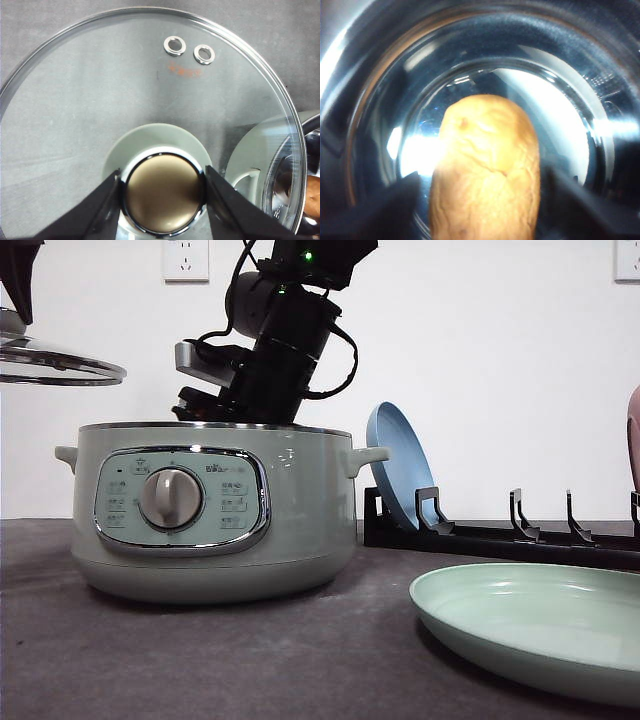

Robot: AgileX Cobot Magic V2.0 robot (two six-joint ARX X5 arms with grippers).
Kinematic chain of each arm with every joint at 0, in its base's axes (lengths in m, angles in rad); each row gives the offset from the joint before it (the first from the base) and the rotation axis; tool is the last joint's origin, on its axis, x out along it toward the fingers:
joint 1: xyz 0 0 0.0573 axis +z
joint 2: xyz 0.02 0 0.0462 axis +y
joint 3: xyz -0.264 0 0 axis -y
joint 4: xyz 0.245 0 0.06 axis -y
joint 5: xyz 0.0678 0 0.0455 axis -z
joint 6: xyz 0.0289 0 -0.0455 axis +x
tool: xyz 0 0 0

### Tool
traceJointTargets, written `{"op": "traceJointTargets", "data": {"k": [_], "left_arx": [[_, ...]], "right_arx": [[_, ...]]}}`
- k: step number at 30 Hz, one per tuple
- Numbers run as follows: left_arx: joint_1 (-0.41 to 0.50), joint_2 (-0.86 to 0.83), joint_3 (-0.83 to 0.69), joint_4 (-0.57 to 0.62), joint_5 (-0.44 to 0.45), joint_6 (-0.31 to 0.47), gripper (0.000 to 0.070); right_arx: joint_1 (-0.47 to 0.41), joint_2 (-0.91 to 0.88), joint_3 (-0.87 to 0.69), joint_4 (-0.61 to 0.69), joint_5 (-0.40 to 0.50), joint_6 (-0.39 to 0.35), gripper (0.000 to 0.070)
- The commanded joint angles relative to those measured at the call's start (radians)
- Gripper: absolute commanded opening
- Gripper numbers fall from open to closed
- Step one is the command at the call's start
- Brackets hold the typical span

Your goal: Transfer potato from steamer to green plate

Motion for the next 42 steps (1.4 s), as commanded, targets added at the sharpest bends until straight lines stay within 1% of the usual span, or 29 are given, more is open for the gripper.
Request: {"op": "traceJointTargets", "data": {"k": [1,2,4,7,10,16,18,23,26,28,31,35,38,42], "left_arx": [[0.003,-0.016,0.047,0.027,0.002,0.008,0.0],[0.003,-0.016,0.047,0.027,0.002,0.008,0.0],[0.003,-0.016,0.047,0.027,0.002,0.008,0.0],[0.003,-0.016,0.047,0.027,0.002,0.008,0.0],[0.003,-0.016,0.047,0.027,0.002,0.008,0.0],[0.003,-0.016,0.047,0.027,0.002,0.008,0.0],[0.003,-0.016,0.047,0.027,0.002,0.008,0.0],[0.003,-0.016,0.047,0.026,0.002,0.008,0.0],[0.003,-0.016,0.047,0.026,0.002,0.006,0.0],[0.003,-0.016,0.047,0.022,0.002,0.005,0.0],[0.0,-0.016,0.047,0.012,0.002,0.005,0.0],[0.001,-0.016,0.047,0.003,0.002,0.005,0.0],[0.001,-0.016,0.047,0.002,0.002,0.005,0.0],[0.0,-0.016,0.047,0.002,0.002,0.004,0.0]], "right_arx": [[0.008,0.026,0.028,0.003,-0.001,0.015,0.0337],[0.008,0.026,0.028,0.002,-0.001,0.017,0.0303],[0.008,0.026,0.028,0.004,-0.001,0.022,0.0259],[0.01,0.025,0.036,0.008,-0.002,0.027,0.0256],[0.01,0.021,0.085,-0.027,-0.005,0.034,0.0256],[0.005,0.0,0.279,-0.186,-0.005,0.053,0.0256],[0.003,-0.029,0.313,-0.247,-0.005,0.062,0.0256],[-0.006,-0.141,0.313,-0.397,0.0,0.068,0.0257],[-0.01,-0.221,0.293,-0.451,0.002,0.072,0.0256],[-0.011,-0.299,0.251,-0.454,0.01,0.077,0.0257],[-0.01,-0.435,0.15,-0.455,0.049,0.076,0.0257],[-0.011,-0.649,-0.056,-0.455,0.106,0.091,0.0257],[-0.024,-0.82,-0.227,-0.455,0.114,0.101,0.0257],[-0.046,-1.027,-0.43,-0.454,0.125,0.132,0.0257]]}}
